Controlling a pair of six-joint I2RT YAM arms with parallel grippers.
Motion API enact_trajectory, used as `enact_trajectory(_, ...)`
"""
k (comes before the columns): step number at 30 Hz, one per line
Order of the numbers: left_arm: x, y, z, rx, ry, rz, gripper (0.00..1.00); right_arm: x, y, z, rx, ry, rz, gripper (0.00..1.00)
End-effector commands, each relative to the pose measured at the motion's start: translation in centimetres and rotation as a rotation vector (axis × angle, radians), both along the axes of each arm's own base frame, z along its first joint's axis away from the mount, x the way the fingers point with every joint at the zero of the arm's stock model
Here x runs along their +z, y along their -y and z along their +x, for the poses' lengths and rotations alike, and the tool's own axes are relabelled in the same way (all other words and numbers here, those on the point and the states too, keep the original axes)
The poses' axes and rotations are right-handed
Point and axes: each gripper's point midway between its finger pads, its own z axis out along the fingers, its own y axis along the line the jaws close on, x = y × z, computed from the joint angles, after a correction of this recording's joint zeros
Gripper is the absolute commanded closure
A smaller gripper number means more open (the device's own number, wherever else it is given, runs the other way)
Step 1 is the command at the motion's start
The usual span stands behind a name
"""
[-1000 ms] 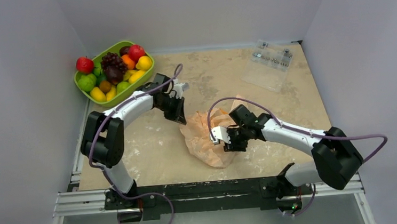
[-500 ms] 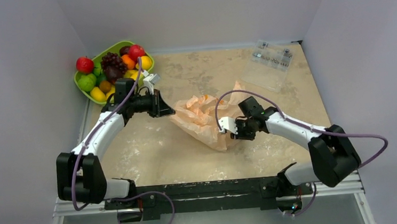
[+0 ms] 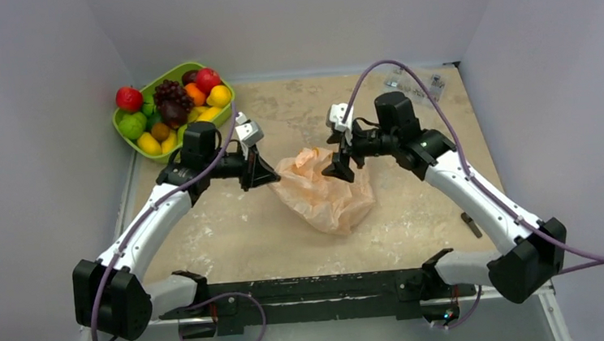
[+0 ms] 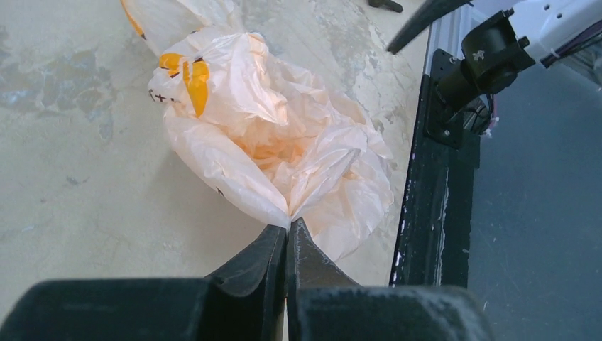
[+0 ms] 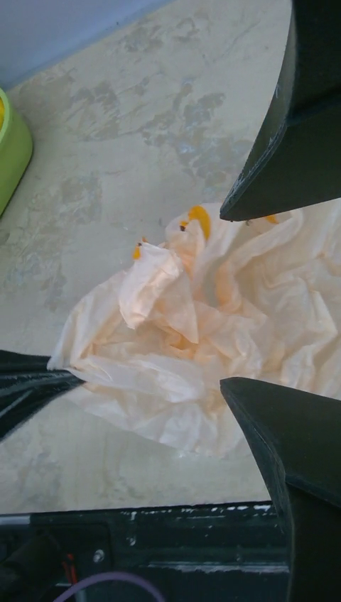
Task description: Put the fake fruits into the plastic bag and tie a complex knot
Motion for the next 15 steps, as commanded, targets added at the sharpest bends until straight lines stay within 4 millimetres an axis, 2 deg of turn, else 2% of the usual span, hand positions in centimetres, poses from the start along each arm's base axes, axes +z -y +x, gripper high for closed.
enact_trajectory(1, 2.4, 0.6, -0.5, -0.068, 0.16, -0.016, 1.0, 1.1, -3.1, 2.0, -0.058, -0.184, 0.161, 0.18)
enact_trajectory(6, 2.8, 0.8, -0.2, -0.066, 0.182, -0.015, 1.0, 0.4, -5.3, 3.1, -0.065, -0.329, 0.235, 0.15)
enact_trajectory(9, 3.1, 0.9, -0.2, -0.064, 0.198, -0.014, 1.0, -0.5, -6.1, 2.2, -0.017, -0.381, 0.237, 0.15)
enact_trajectory(12, 2.8, 1.0, -0.2, -0.068, 0.208, -0.004, 1.0, -1.4, -6.9, 1.1, 0.042, -0.42, 0.246, 0.21)
enact_trajectory(13, 2.7, 1.0, -0.2, -0.071, 0.209, -0.001, 1.0, -1.4, -7.3, 0.7, 0.065, -0.435, 0.249, 0.26)
enact_trajectory(14, 2.6, 1.0, -0.2, -0.071, 0.209, 0.002, 1.0, -1.5, -7.5, 0.5, 0.077, -0.444, 0.247, 0.39)
enact_trajectory(15, 2.5, 1.0, -0.3, -0.075, 0.211, 0.005, 1.0, -1.5, -7.7, 0.6, 0.077, -0.441, 0.238, 0.6)
